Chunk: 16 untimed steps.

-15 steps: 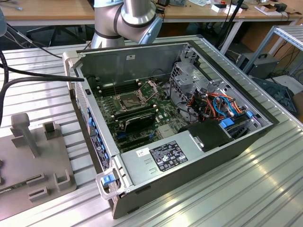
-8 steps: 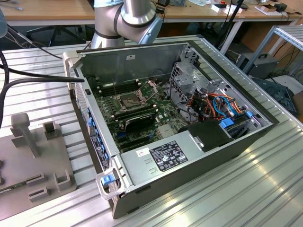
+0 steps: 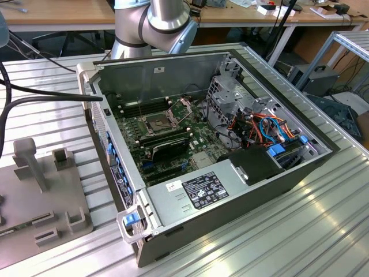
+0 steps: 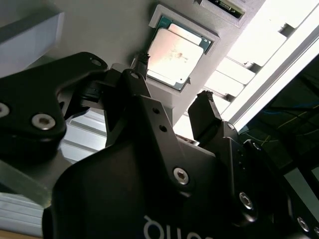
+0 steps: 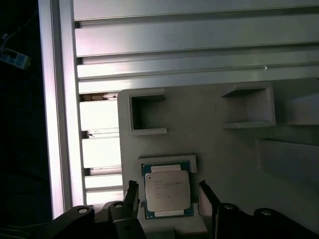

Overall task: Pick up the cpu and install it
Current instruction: 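Pick up the cpu and move it towards the insertion slot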

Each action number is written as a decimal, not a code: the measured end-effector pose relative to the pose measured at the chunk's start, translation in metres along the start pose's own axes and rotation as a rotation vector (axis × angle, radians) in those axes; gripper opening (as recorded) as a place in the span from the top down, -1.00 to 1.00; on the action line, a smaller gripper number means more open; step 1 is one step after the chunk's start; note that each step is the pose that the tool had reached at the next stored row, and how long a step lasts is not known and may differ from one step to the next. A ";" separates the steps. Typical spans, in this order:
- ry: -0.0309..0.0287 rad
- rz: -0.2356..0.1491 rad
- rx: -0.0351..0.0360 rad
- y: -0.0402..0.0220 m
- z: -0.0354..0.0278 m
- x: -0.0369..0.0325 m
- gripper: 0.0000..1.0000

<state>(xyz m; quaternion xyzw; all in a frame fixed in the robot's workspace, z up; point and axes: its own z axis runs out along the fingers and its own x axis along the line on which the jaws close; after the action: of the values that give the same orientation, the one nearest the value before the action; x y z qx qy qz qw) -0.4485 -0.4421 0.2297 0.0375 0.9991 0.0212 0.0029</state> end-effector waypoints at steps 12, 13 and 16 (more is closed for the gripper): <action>-0.0004 0.000 -0.0003 -0.0001 0.0039 0.0000 -0.20; 0.0000 0.000 0.0000 -0.0002 0.0045 0.0000 -0.20; 0.0001 0.000 0.0001 -0.0003 0.0073 0.0000 -0.20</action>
<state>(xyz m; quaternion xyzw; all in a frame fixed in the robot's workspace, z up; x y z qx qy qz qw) -0.4485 -0.4421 0.2225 0.0375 0.9991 0.0212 0.0029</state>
